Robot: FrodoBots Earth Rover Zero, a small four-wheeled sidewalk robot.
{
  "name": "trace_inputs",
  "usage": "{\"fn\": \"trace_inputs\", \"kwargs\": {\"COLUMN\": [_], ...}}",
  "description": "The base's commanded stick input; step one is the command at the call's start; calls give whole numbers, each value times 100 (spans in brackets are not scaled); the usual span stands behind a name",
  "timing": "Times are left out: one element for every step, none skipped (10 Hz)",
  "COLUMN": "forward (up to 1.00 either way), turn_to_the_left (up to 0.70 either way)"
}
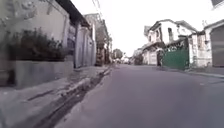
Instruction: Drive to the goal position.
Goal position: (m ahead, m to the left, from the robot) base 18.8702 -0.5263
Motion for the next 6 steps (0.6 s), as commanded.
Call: {"fn": "trace_inputs", "kwargs": {"forward": [100, 100, 100, 100, 100, 100], "turn_to_the_left": [-8, 0, 0, 0, 0, 0]}}
